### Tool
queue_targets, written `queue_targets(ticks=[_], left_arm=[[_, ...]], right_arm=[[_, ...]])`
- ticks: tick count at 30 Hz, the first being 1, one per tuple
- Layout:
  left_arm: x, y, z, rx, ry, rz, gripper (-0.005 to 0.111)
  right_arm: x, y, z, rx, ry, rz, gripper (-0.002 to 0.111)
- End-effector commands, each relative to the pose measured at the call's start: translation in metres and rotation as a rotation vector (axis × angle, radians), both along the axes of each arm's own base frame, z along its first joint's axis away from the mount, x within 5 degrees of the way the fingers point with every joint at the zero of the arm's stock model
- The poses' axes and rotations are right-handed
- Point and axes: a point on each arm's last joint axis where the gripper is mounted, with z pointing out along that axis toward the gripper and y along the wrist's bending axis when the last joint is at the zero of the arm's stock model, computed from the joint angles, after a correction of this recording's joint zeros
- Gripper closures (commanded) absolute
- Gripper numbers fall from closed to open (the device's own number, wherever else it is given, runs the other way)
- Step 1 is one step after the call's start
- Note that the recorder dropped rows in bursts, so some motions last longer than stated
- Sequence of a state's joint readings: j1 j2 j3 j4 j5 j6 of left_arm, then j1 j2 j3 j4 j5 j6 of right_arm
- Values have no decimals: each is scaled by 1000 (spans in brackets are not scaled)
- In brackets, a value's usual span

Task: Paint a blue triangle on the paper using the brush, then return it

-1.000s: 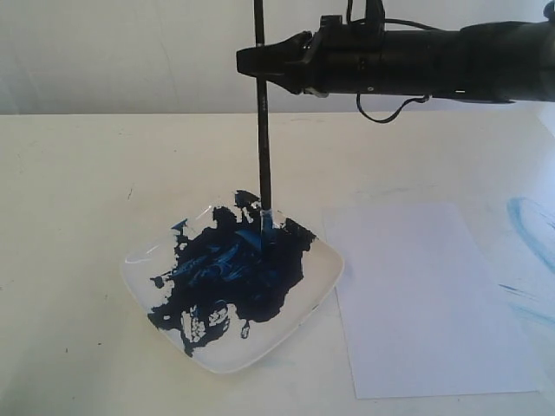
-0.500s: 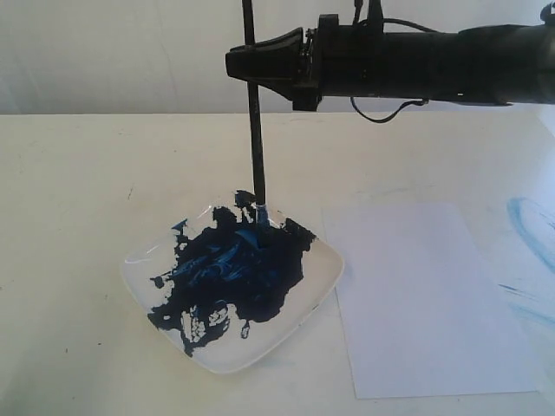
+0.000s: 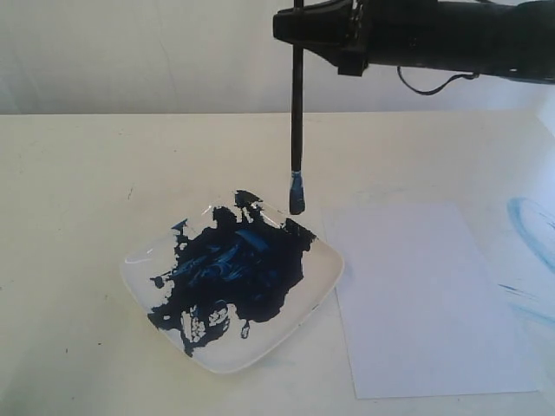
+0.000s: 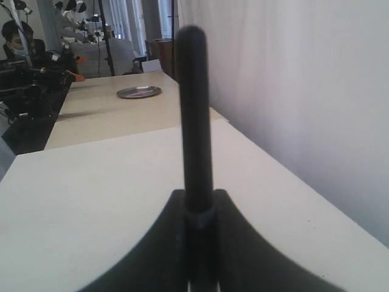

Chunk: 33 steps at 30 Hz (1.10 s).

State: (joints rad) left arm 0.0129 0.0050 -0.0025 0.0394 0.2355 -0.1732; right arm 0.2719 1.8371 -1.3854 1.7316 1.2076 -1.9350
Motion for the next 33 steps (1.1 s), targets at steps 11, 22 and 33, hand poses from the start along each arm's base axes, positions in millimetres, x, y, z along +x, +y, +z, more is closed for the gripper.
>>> queue_targets(ticks=[11,22,33], left_arm=[[0,0,0,-11,-5,-2,107],[6,1,39,-35,-443,16,107],[-32,6,106,-31,-1315,58,107]], right_arm=[[-35,-85,35,31,-21,-213,108],[-65,-98,30,27,6,-254,108],[-66,-107,43,21,105,-445,108]])
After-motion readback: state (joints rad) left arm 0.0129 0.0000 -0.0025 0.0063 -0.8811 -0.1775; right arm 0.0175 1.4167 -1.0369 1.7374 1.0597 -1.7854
